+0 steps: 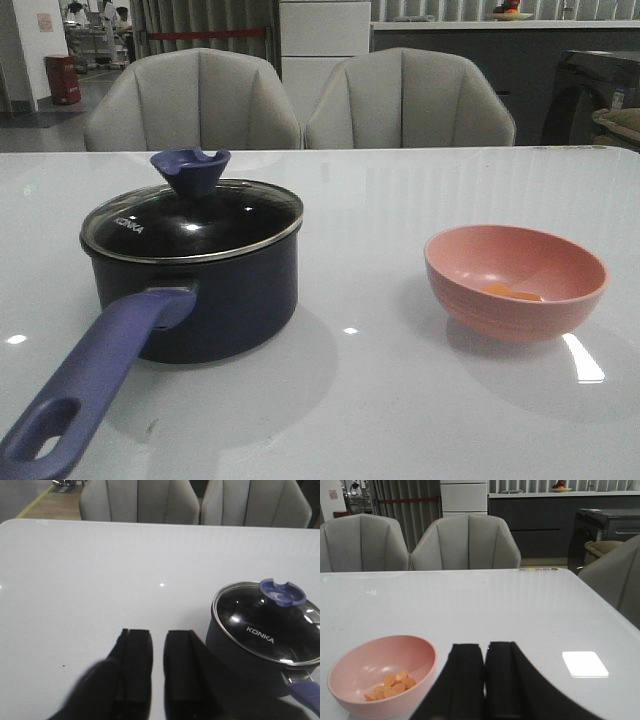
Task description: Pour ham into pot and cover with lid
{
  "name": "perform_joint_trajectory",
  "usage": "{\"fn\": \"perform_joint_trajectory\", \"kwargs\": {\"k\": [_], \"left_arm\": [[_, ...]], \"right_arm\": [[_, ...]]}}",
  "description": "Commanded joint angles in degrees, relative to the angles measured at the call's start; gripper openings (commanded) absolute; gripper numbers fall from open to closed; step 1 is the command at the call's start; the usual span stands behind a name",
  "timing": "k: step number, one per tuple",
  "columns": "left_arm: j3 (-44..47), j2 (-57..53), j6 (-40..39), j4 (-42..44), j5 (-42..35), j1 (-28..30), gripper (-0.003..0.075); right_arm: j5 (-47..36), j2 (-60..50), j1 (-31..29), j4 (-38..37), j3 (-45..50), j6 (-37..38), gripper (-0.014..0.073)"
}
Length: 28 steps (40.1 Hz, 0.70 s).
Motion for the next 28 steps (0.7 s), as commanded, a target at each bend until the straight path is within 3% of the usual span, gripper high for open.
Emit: {"fn": "perform_joint_trajectory", "kwargs": {"k": [1, 11, 23, 28], "left_arm": [[-2.0, 2.15, -0.3, -0.06, -3.57, -0.44, 0.031], [-2.0, 3.37, -0.3, -0.06, -3.44, -0.44, 0.0524], [-1.94, 3.85, -0.63, -1.41, -4.76, -0.44, 0.0531], [-4.91, 6.28, -0.2, -1.19, -1.5, -0.48, 0.0559]], "right_arm": [[-4.81, -1.15, -0.36, -0.53, 0.64, 0.06, 0.0166], [-4.81, -1.15, -0.36, -0.53, 0.64, 0.06, 0.0166], [-4.81, -1.15, -0.36, -0.53, 0.64, 0.06, 0.0166], [-4.81, -1.15, -0.36, -0.53, 0.64, 0.06, 0.0166]]}}
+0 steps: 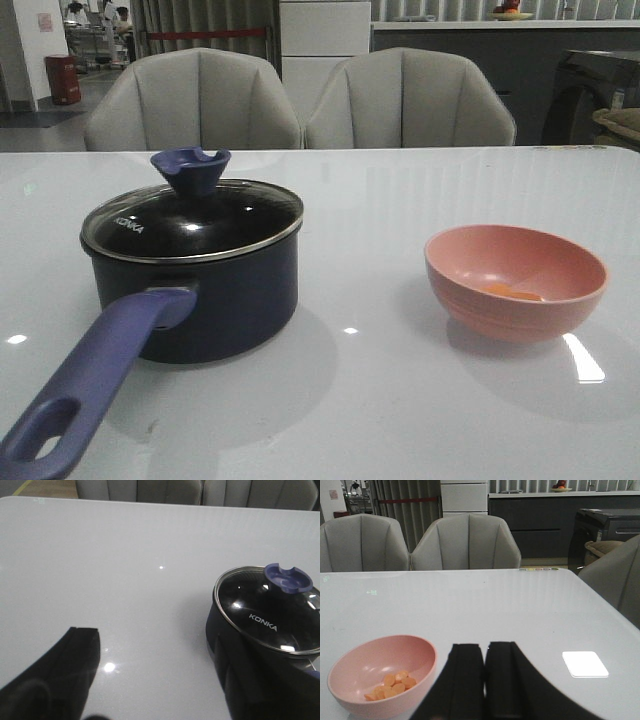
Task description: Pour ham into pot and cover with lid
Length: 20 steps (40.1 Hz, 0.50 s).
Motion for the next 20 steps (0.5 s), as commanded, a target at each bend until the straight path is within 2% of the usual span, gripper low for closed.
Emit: {"fn": "perform_joint_trajectory", "kwargs": {"k": [1, 9, 20], "left_arm": [[-4.53, 2.69, -0.16, -0.67, -1.95, -0.7, 0.0571], [-11.97, 11.26, -0.03, -0.04, 3.18, -4.97, 0.0651], [-26.34, 28.56, -0.03, -0.04, 10.1, -7.79, 0.0652]], "right_arm": [[-4.81, -1.15, -0.36, -0.53, 0.64, 0.06, 0.0166], [-4.81, -1.15, -0.36, -0.53, 0.64, 0.06, 0.0166], [-4.81, -1.15, -0.36, -0.53, 0.64, 0.06, 0.0166]]}}
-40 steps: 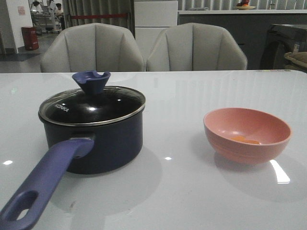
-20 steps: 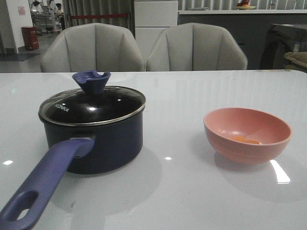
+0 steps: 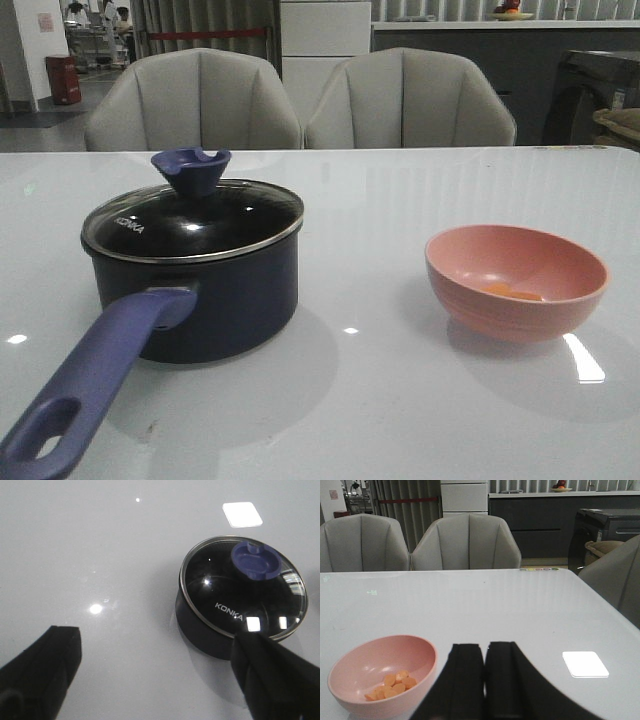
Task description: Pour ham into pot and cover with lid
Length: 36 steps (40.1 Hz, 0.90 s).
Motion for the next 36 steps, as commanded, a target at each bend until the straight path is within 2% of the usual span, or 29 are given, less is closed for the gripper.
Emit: {"fn": "perform_joint_trajectory", "kwargs": {"k": [1, 17, 27, 36], "left_arm": [[-7.65, 5.94, -0.03, -0.29, -0.62, -1.22, 0.0652], [-29.45, 28.19, -0.03, -0.9, 10.08, -8.38, 0.0651], [-39.21, 39.29, -0.03, -1.13, 13.89, -13.07, 0.0651], [-45.64, 47.05, -0.03, -2.13, 17.96, -14.4, 0.0651]], "right_arm": [[-4.81, -1.15, -0.36, -0.53, 0.64, 0.06, 0.0166], [-4.81, -1.15, -0.36, -0.53, 0.64, 0.06, 0.0166], [-4.81, -1.15, -0.36, -0.53, 0.64, 0.06, 0.0166], [-4.81, -1.15, -0.36, -0.53, 0.64, 0.06, 0.0166]]}}
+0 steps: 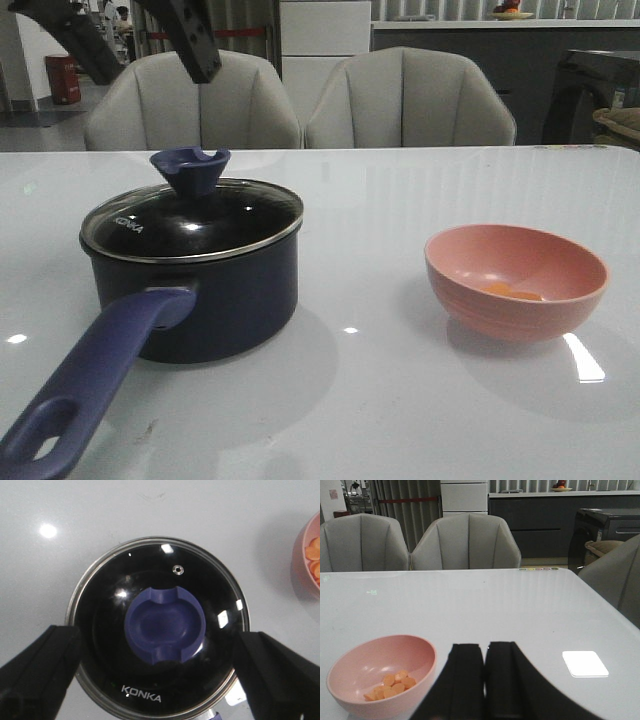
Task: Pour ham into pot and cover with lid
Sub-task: 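Lower the left gripper onto the purple lid knob and grasp it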
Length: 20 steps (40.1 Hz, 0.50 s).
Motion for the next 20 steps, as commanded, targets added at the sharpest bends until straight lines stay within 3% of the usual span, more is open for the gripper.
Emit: {"fn": "perform_joint_trajectory", "kwargs": {"k": [1, 20], "left_arm": [[-4.49, 0.68, -0.03, -1.48, 0.39, -0.36, 0.0651], [-15.93, 12.81, -0.03, -2.53, 13.27, -0.36, 0.0651]], "right_arm": [[-4.81, -1.15, -0.36, -0.53, 0.64, 0.06, 0.0166], [-4.81, -1.15, -0.36, -0.53, 0.64, 0.06, 0.0166]]}}
